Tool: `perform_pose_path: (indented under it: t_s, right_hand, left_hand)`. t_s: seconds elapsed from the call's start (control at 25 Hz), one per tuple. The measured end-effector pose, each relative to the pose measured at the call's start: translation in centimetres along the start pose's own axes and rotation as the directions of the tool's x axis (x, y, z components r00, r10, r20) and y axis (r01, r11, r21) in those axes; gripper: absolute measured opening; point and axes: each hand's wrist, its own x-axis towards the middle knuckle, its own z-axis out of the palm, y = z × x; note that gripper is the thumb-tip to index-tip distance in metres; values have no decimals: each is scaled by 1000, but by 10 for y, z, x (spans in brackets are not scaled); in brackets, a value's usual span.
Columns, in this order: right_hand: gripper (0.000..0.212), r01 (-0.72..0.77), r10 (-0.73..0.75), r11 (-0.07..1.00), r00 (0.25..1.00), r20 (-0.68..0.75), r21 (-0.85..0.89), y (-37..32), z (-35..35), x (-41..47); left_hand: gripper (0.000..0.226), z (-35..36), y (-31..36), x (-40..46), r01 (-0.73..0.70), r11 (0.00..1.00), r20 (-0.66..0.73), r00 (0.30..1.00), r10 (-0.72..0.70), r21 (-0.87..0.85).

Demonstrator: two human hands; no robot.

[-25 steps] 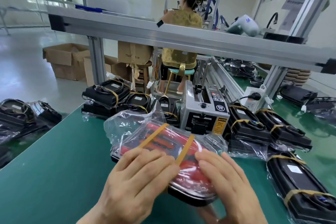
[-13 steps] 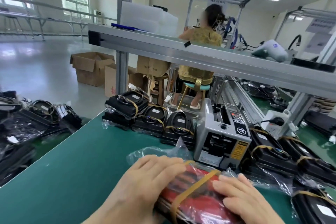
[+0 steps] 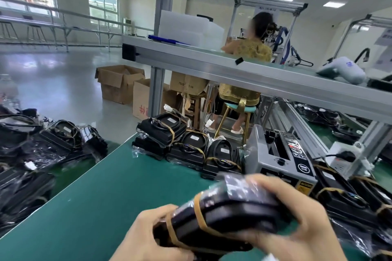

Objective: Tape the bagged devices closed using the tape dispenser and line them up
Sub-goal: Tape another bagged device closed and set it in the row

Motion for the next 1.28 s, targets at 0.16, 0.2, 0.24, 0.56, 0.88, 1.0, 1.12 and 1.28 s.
perform_pose_path:
  t_s: [0.16,0.2,0.24,0.56,0.88,1.0,1.12,1.28]
  right_hand:
    - [85,132,-16,862,973,-232,490,34,3,23]
    - [92,116,-8,786,984,-177,607,41,8,34]
    - [92,72,7,740,993,-114,669,48,17,39]
    - [95,-3,306,699,905,-295,715,94,90,58]
    - [36,-35,624,462,723,-297,886,93,48,138]
    - [34,-120,741,394,628,-238,911,97,33,188]
    - [47,-210,822,282,556,-123,936,106,40,222]
    - [50,-257,866,207,496,-55,944,120,58,239]
  left_hand:
    - [53,6,-22,16,-28,956,-5,1000,27,-294]
    - [56,6,-23,22,-13,921,0,1000,14,-389]
    - [58,7,-22,26,5,881,9,1000,-1,-473]
    - [72,16,-44,66,296,587,141,945,-295,-754]
    - [32,38,-76,76,170,978,-273,942,-198,-121]
    - [43,50,-75,75,131,990,-328,939,-106,56]
    - [48,47,-75,75,202,967,-315,938,-145,158]
    - [50,48,-73,73,222,971,-336,924,-180,89]
